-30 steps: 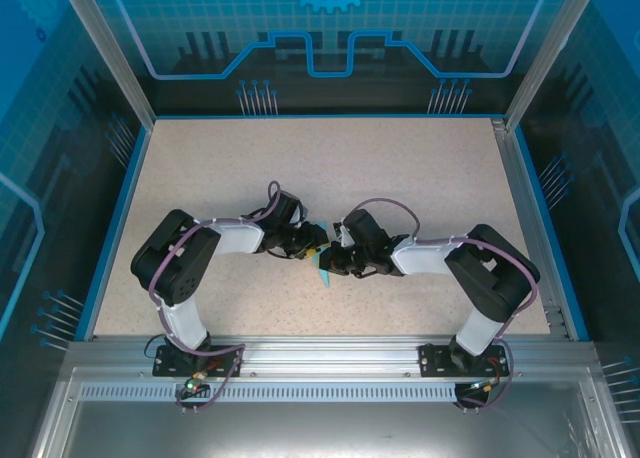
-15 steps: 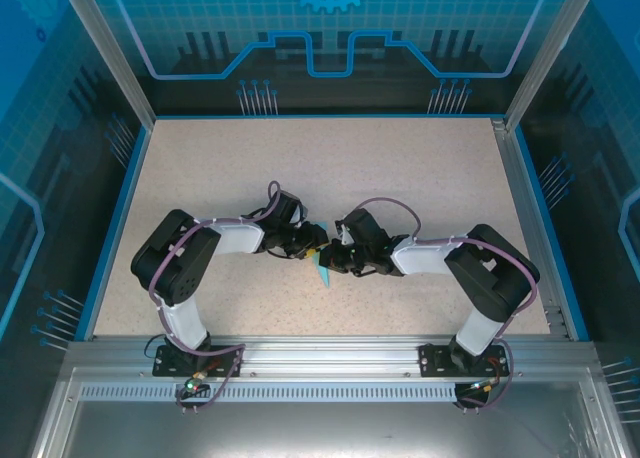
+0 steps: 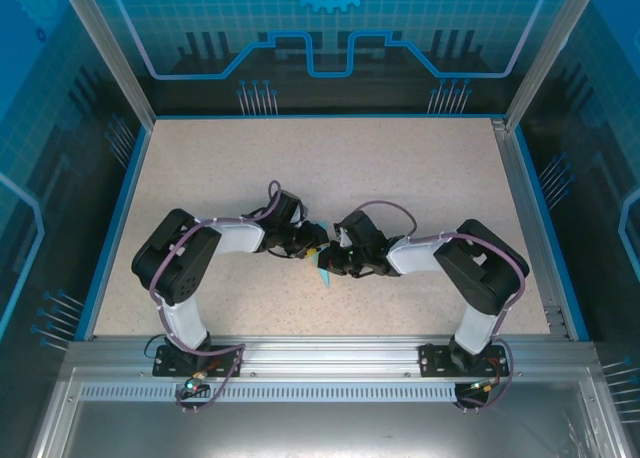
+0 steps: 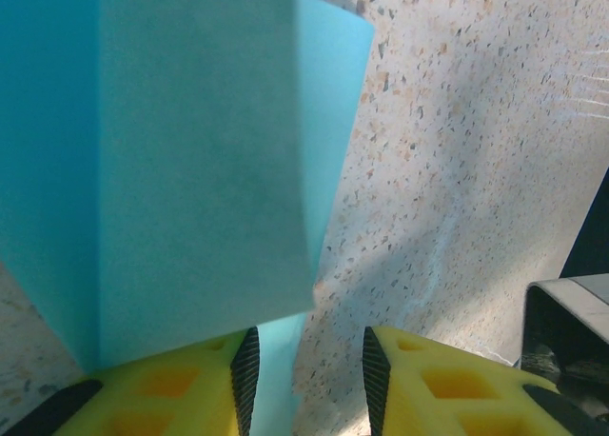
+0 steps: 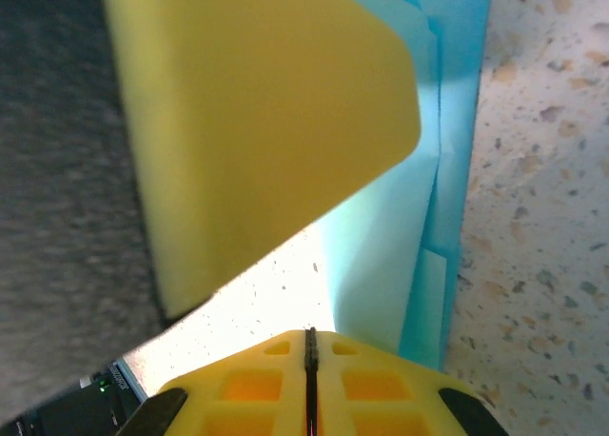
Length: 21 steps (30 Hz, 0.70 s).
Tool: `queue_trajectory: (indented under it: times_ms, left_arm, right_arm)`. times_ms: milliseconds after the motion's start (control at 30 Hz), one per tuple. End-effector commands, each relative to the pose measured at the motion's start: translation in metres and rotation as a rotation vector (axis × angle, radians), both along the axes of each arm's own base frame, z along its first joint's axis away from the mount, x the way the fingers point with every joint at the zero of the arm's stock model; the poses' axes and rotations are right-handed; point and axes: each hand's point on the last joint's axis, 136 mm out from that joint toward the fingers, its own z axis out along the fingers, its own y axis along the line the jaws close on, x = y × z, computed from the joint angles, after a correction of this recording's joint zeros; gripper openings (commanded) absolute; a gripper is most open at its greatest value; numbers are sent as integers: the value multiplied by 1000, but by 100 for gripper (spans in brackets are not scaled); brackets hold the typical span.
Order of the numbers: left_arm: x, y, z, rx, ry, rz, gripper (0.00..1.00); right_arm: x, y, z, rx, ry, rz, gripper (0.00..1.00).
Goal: Fold a paper plane with a square sheet of paper (pick it up from the middle)
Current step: Fold the wing for the fifth time at the center of the table.
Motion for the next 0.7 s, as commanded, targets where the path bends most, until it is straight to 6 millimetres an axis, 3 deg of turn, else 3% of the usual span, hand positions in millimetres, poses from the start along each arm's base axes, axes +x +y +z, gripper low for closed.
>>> queue_trajectory:
  times_ms: [0, 67, 367, 533, 667]
  left_arm:
    - [-8, 11, -24, 68, 68, 9, 38]
    - [-8, 11, -24, 68, 66, 9, 38]
    - [0, 8, -5, 56, 18, -9, 40]
    - [7, 1, 19, 27, -30, -28, 42]
    - [13, 0, 52, 13, -115, -48, 45]
  right_arm:
    - [4, 6, 0, 16, -4, 8, 10]
    - [1, 5, -6, -2, 13, 19, 10]
    - [-43, -43, -64, -225, 182, 30, 5]
    - [-49, -54, -67, -248, 198, 50, 4]
    - [-46, -60, -60, -229, 188, 83, 4]
